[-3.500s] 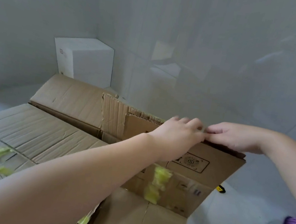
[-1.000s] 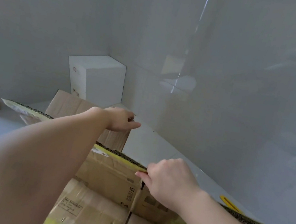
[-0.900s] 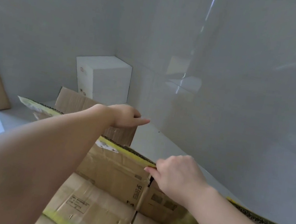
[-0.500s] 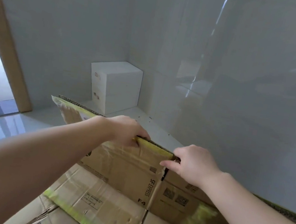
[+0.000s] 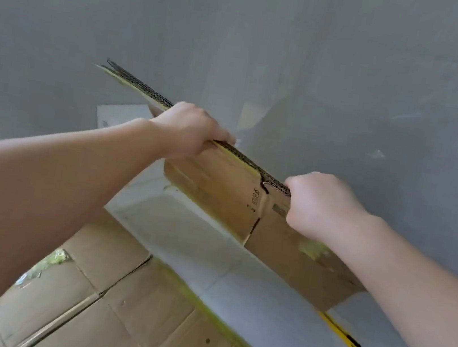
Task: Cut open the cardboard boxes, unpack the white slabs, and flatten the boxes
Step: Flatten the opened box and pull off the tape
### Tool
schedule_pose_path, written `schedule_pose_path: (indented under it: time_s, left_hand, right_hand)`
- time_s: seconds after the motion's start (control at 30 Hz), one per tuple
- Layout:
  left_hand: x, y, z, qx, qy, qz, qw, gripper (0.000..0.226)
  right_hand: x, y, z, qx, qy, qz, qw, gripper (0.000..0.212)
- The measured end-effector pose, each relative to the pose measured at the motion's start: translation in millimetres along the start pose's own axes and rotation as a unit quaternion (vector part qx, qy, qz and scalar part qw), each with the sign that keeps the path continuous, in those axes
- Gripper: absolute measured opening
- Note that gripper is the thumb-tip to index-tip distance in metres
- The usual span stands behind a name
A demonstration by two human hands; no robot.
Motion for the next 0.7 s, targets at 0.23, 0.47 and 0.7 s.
schedule_pose_path:
  time_s: [0.23,0.47,0.7]
  left_hand:
    - [-35.9,-57.0,79.5,-0.092,0.006,-0.035,0.995,0.053]
    - [-84.4,-126.2,227.4,-0.234,0.030,-0.066,0.969,0.046]
    - [-120.0,-58.3,291.7,0.006,0.001,-0.010,1.000,0.028]
  right_hand:
    - [-98.0,-49.3,9.3,-0.071,0.081,-0.074,0.991,0.015]
    - [-232.0,-108.8,29.0,-0.207,0.167,-0.182,0.946,0.007]
    - [-326.6,-67.0,32.8,-0.132,0.272,-0.178,0.937,0.011]
Point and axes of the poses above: each hand's wrist, its own z-axis away from the middle knuckle, its own y-axis out of the back of the hand, x = y × z, the point moved 6 cm from there along -z, towards the middle knuckle, and after that the axes turned 10 degrees about y, right-handed, at the moved point
